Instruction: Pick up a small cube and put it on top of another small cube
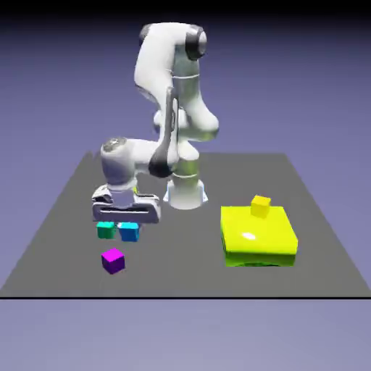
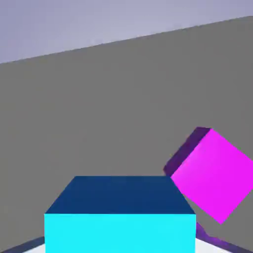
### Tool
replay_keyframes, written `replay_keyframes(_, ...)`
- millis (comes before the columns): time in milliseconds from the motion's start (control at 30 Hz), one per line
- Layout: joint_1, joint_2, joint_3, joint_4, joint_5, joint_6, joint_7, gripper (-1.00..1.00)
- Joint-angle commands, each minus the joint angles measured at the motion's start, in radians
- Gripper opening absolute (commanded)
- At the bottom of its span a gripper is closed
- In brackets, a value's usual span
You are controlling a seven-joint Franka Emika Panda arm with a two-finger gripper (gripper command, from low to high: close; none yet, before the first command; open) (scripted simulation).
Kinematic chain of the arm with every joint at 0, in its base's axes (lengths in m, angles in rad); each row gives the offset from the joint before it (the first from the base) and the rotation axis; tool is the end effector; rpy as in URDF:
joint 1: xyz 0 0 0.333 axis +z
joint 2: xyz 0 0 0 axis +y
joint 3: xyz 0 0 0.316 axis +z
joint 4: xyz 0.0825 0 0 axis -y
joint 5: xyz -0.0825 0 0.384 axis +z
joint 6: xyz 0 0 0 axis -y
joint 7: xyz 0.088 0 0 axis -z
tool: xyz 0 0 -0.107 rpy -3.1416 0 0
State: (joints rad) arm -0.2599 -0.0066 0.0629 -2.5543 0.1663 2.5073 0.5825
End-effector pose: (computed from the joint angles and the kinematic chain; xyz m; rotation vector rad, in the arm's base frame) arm 0.4383 -0.0888 0.2669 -2.7400 1.3499 0.0883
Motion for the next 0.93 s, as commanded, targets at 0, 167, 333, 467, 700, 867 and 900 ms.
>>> replay_keyframes(0, -0.009, -0.03, 0.038, -0.009, 0.012, -0.018, 0.045, -1.0)
replay_keyframes(167, 0.133, -0.178, 0.2, -0.054, 0.081, -0.112, 0.262, -1.0)
replay_keyframes(333, 0.275, -0.327, 0.363, -0.099, 0.151, -0.205, 0.48, -1.0)
replay_keyframes(467, 0.389, -0.446, 0.492, -0.135, 0.206, -0.28, 0.654, -1.0)
replay_keyframes(700, 0.418, -0.363, 0.585, -0.2, 0.216, -0.133, 0.737, -1.0)
replay_keyframes(867, 0.415, -0.337, 0.595, -0.211, 0.214, -0.098, 0.741, 1.0)
replay_keyframes(900, 0.418, -0.369, 0.583, -0.198, 0.217, -0.141, 0.736, 1.0)
